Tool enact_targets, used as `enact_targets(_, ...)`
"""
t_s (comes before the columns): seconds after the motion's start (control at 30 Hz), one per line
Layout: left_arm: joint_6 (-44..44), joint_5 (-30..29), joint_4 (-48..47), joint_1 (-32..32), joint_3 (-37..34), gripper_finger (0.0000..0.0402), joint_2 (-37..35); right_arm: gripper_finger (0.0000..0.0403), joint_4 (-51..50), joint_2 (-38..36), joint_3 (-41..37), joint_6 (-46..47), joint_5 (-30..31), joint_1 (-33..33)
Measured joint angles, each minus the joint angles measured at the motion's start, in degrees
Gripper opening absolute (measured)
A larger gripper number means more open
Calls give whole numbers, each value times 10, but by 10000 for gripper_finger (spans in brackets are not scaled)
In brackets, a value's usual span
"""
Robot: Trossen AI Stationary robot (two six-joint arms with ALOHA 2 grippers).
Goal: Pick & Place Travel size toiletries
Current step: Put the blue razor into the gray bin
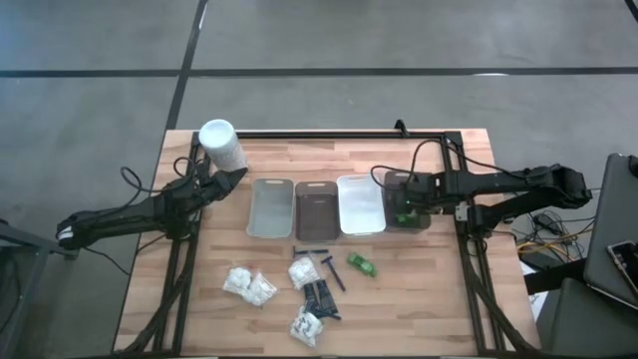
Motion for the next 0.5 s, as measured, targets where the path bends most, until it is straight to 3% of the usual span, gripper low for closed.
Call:
enact_targets(0.27,0,0,0,0,0,273,0,299,2,0,11,-2,7,19)
enact_targets(0.5,-4,-17,5,1,0,273,1,326,5,0,65,-1,64,73)
